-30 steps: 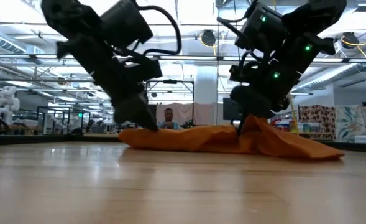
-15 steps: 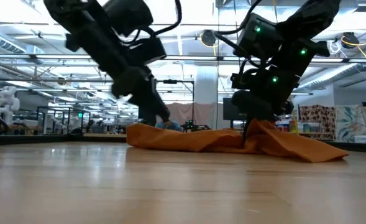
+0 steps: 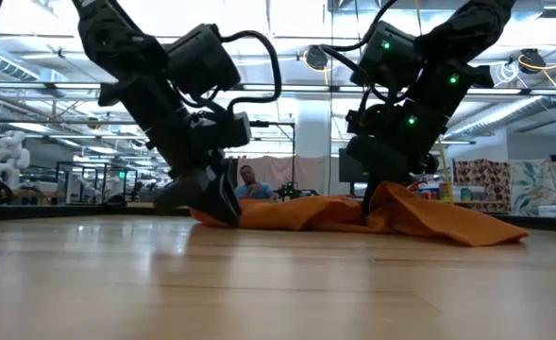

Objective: Roll towel into tight, uniform cylinder
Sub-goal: Fold the brown towel

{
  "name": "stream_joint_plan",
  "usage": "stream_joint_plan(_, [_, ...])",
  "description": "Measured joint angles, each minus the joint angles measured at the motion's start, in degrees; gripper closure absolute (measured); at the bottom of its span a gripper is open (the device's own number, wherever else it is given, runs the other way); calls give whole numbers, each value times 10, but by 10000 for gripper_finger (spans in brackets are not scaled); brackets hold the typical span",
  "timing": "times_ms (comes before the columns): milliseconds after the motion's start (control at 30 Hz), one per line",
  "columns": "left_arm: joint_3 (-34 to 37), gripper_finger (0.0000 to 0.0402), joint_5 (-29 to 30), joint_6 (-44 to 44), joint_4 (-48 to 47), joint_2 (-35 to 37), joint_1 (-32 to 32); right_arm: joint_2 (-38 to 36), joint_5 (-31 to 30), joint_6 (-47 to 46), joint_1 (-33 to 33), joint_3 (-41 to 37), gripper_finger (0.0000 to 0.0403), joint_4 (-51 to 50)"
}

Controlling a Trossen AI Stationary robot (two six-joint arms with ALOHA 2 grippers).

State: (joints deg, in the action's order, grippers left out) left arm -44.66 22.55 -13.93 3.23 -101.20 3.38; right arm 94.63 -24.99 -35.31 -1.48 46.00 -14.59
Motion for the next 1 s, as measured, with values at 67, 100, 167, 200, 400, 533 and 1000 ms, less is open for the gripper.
stream_joint_plan(67, [0,306,14,-1,1,-1,0,0,0,-1,0,0,402,-1])
stream_joint_plan(100, [0,325,16,-4,7,0,0,0,0,-3,0,0,402,-1])
stream_joint_plan(167, [0,372,18,-14,16,5,-2,0,0,-4,0,0,403,-1])
stream_joint_plan(200, [0,386,18,-18,21,7,-4,0,0,-4,0,0,403,0])
stream_joint_plan(400, [-6,398,17,-29,-6,36,-6,0,17,-5,0,0,403,-1])
stream_joint_plan(533, [-21,398,-21,-20,-112,103,5,0,27,0,-1,0,403,-1])
stream_joint_plan(1000, [5,374,-188,104,-195,232,5,0,93,-14,-46,0,403,72])
